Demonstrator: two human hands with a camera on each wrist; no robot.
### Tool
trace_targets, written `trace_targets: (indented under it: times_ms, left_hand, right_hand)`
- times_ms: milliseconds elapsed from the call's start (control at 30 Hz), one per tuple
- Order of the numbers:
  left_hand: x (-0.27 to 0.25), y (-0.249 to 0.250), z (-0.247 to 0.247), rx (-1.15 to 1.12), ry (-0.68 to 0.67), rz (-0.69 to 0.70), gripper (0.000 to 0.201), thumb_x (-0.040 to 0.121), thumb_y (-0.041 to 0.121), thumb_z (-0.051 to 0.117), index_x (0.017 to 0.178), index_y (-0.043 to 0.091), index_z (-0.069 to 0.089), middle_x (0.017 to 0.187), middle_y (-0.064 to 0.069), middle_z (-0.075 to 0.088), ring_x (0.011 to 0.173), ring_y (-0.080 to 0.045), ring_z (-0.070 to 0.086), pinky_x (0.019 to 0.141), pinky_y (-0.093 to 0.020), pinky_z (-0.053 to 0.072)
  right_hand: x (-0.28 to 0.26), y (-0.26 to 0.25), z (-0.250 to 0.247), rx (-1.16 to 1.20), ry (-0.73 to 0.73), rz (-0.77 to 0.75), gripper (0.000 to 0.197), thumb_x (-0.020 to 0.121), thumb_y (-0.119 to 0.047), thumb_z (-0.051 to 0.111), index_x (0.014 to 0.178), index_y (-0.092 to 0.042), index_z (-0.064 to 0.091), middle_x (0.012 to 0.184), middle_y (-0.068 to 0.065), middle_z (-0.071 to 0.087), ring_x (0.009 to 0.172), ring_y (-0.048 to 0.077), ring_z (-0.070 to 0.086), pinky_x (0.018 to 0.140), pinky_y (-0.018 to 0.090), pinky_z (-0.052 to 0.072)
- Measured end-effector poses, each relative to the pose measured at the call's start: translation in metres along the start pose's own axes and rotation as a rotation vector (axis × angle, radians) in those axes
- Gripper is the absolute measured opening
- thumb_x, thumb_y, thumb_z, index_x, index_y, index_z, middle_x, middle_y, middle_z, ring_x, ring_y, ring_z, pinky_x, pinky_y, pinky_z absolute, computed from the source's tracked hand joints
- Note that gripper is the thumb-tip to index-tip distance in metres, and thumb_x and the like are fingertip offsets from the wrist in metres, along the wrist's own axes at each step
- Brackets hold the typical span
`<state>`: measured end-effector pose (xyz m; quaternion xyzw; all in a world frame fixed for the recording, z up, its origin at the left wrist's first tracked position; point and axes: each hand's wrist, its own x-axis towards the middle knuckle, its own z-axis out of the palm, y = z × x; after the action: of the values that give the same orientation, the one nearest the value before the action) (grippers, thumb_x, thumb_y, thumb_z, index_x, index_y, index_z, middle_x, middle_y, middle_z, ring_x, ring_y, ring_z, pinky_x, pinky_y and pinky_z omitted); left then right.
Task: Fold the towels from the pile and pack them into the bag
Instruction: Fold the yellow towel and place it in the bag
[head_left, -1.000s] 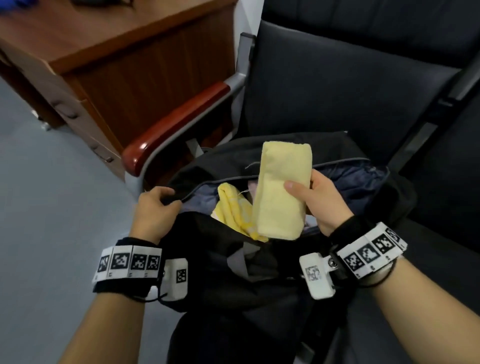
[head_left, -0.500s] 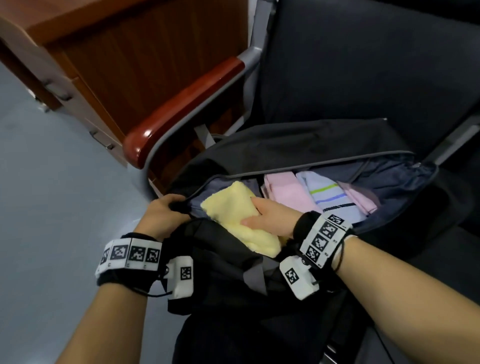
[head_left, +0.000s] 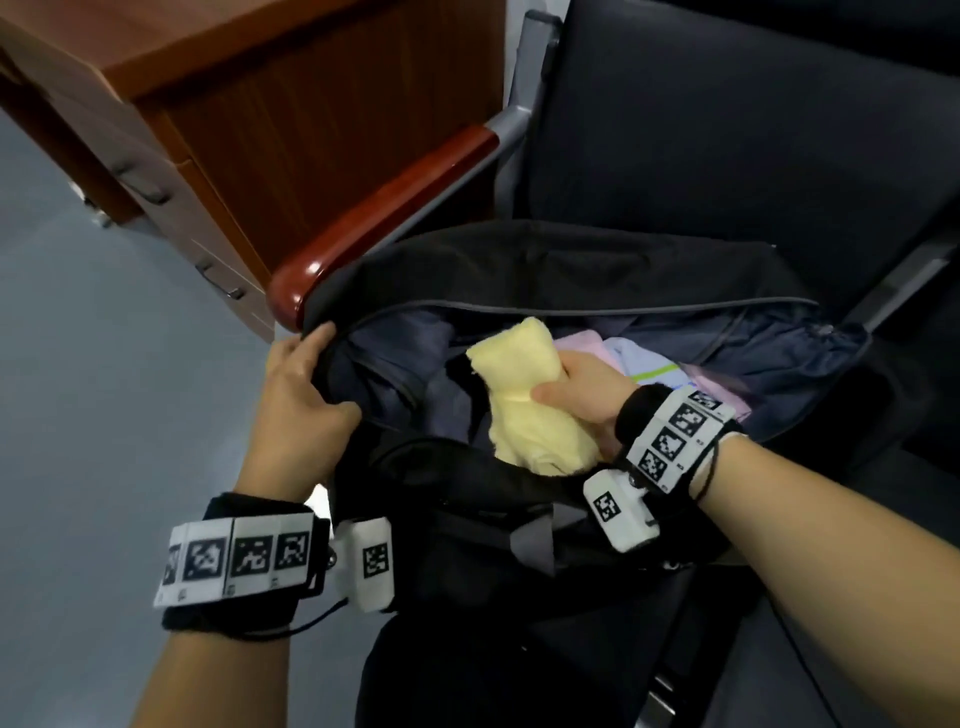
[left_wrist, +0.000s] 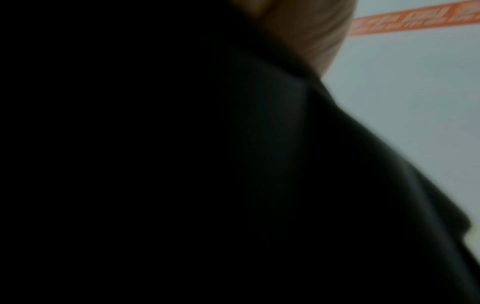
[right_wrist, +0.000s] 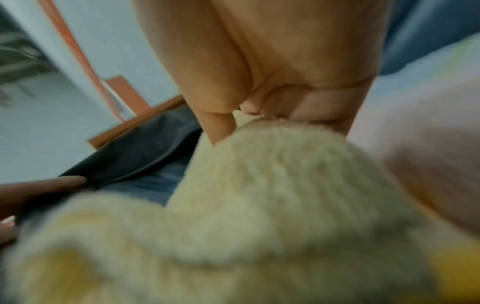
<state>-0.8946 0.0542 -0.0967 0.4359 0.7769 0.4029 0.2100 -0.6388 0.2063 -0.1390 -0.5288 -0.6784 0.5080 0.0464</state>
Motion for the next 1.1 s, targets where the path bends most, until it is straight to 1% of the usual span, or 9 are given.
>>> trace_targets:
  times_ms: [200, 267, 367, 500, 633, 767, 900, 1000, 1100]
  left_hand:
    - [-0.017, 0.025, -0.022, -0.036, 0.08, 0.158, 0.084, 0.082, -0.001, 0.07, 0.154, 0.022, 0.032, 0.132, 0.017, 0.031, 0.13, -0.006, 0.039, 0.113, -0.04, 0.042]
    - [-0.022, 0.031, -0.024, -0.035, 0.102, 0.209, 0.085, 0.082, -0.002, 0.068, 0.154, 0.023, 0.03, 0.138, 0.012, 0.032, 0.129, -0.004, 0.039, 0.107, -0.025, 0.046]
    - [-0.031, 0.033, -0.028, -0.052, 0.074, 0.274, 0.088, 0.08, -0.007, 0.068, 0.154, 0.023, 0.031, 0.143, 0.007, 0.032, 0.126, -0.001, 0.044, 0.088, -0.005, 0.046]
    - [-0.034, 0.03, -0.03, -0.069, 0.023, 0.326, 0.091, 0.078, -0.012, 0.067, 0.153, 0.029, 0.033, 0.137, 0.012, 0.032, 0.122, 0.006, 0.045, 0.084, -0.004, 0.047]
    - [-0.036, 0.03, -0.028, -0.067, -0.001, 0.321, 0.093, 0.076, -0.014, 0.066, 0.153, 0.028, 0.034, 0.134, 0.012, 0.033, 0.116, 0.004, 0.048, 0.079, -0.003, 0.047]
    - [-0.036, 0.027, -0.028, -0.055, 0.01, 0.322, 0.094, 0.076, -0.014, 0.064, 0.153, 0.03, 0.034, 0.133, 0.014, 0.034, 0.116, 0.005, 0.048, 0.079, -0.002, 0.046]
    - [-0.036, 0.029, -0.027, -0.061, 0.011, 0.331, 0.095, 0.075, -0.015, 0.066, 0.151, 0.032, 0.034, 0.13, 0.028, 0.033, 0.121, 0.003, 0.046, 0.084, -0.002, 0.045]
    - [-0.038, 0.032, -0.025, -0.047, 0.007, 0.335, 0.092, 0.076, -0.013, 0.067, 0.152, 0.029, 0.035, 0.129, 0.031, 0.032, 0.119, 0.004, 0.045, 0.083, -0.001, 0.044]
    - [-0.039, 0.032, -0.025, -0.037, 0.015, 0.328, 0.09, 0.077, -0.013, 0.067, 0.152, 0.026, 0.035, 0.127, 0.021, 0.035, 0.116, 0.009, 0.044, 0.083, 0.0, 0.042]
  right_hand:
    - [0.01, -0.044, 0.017, 0.279, -0.196, -0.069, 0.036, 0.094, -0.019, 0.065, 0.127, -0.007, 0.057, 0.115, 0.014, 0.069, 0.099, 0.027, 0.069, 0.082, 0.04, 0.055]
    - [0.018, -0.042, 0.038, 0.133, -0.302, 0.015, 0.045, 0.095, -0.022, 0.064, 0.135, -0.008, 0.051, 0.113, 0.015, 0.067, 0.089, 0.023, 0.07, 0.073, 0.037, 0.057]
    - [0.028, -0.028, 0.055, -0.17, -0.231, 0.069, 0.066, 0.091, -0.027, 0.067, 0.149, -0.015, 0.038, 0.134, 0.009, 0.059, 0.112, 0.024, 0.06, 0.096, 0.036, 0.051]
    - [0.035, -0.027, 0.066, 0.147, -0.207, 0.066, 0.052, 0.091, -0.009, 0.067, 0.139, -0.008, 0.047, 0.131, 0.015, 0.062, 0.117, 0.036, 0.061, 0.102, 0.048, 0.049]
    - [0.032, -0.03, 0.061, -0.364, -0.17, -0.032, 0.052, 0.091, -0.013, 0.066, 0.135, -0.002, 0.041, 0.117, 0.01, 0.058, 0.106, 0.027, 0.058, 0.084, 0.028, 0.046]
    - [0.021, -0.035, 0.063, -0.655, -0.083, -0.259, 0.067, 0.087, -0.021, 0.065, 0.145, -0.01, 0.034, 0.138, 0.018, 0.045, 0.12, 0.039, 0.053, 0.096, 0.042, 0.05]
    - [0.02, -0.029, 0.08, -0.979, -0.13, -0.35, 0.078, 0.087, -0.053, 0.062, 0.154, -0.037, 0.024, 0.16, 0.011, 0.015, 0.146, 0.045, 0.013, 0.117, 0.055, 0.026]
    - [0.026, -0.022, 0.097, -1.086, -0.293, -0.254, 0.075, 0.092, -0.04, 0.059, 0.152, -0.05, 0.015, 0.165, 0.003, -0.015, 0.148, 0.045, -0.017, 0.113, 0.072, 0.004]
    - [0.028, -0.021, 0.098, -1.186, -0.343, -0.258, 0.078, 0.091, -0.026, 0.059, 0.149, -0.055, 0.016, 0.165, 0.001, -0.019, 0.148, 0.044, -0.019, 0.111, 0.075, 0.001]
